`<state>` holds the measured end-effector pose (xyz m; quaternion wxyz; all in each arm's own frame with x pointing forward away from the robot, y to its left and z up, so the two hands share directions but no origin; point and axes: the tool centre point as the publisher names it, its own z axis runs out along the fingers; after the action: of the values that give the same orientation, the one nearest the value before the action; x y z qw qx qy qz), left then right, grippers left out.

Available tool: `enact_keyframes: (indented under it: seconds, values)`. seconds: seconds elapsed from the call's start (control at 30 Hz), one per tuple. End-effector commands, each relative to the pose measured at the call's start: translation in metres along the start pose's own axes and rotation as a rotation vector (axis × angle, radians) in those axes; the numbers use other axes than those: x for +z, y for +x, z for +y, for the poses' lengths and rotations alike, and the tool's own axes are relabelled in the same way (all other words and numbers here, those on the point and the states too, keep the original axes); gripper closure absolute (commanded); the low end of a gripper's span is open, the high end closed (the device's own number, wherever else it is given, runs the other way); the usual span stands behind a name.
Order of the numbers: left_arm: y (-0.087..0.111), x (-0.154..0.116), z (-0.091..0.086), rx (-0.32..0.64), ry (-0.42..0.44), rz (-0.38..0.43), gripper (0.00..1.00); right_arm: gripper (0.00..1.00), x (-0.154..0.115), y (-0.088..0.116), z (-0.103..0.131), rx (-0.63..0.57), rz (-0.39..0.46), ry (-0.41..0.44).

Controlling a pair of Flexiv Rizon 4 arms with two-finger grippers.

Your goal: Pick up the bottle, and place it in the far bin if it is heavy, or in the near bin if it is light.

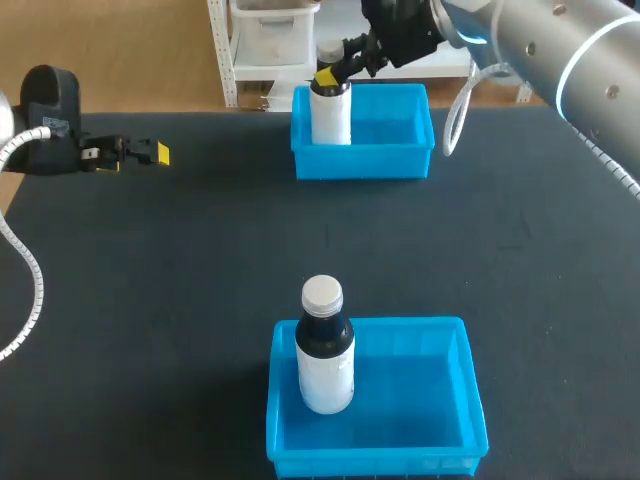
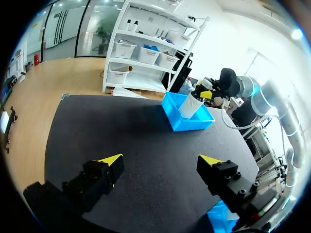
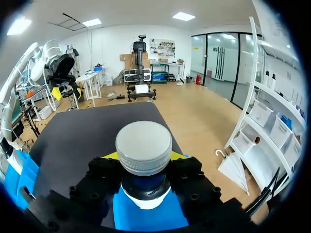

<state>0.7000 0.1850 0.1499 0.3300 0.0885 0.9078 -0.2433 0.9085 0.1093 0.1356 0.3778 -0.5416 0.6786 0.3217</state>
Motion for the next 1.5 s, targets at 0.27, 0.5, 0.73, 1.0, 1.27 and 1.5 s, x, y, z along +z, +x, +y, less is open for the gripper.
enact_keyframes:
  seconds: [0.27, 0.5, 0.73, 1.0, 1.27, 1.5]
  values:
    - [0.0, 0.0, 0.0, 0.0, 0.0, 0.0, 0.0, 0.0, 0.011, 0.001, -0.011, 0.017, 0.012, -0.278]
    - [0.0, 0.0, 0.0, 0.0, 0.0, 0.0, 0.0, 0.0, 0.002, 0.006, -0.015, 0.038, 0.035, -0.255]
    - [0.0, 0.0, 0.0, 0.0, 0.0, 0.0, 0.0, 0.0, -0.027, 0.019, -0.025, 0.066, 0.078, -0.192]
    - [0.0, 0.0, 0.0, 0.0, 0.0, 0.0, 0.0, 0.0, -0.081, 0.037, -0.027, 0.131, 0.079, -0.09]
    - [0.0, 0.0, 0.0, 0.0, 0.0, 0.0, 0.0, 0.0, -0.15, 0.054, 0.0, 0.195, 0.082, 0.016]
    - [0.0, 0.0, 0.0, 0.0, 0.0, 0.0, 0.0, 0.0, -0.198, 0.052, 0.037, 0.199, 0.072, 0.087]
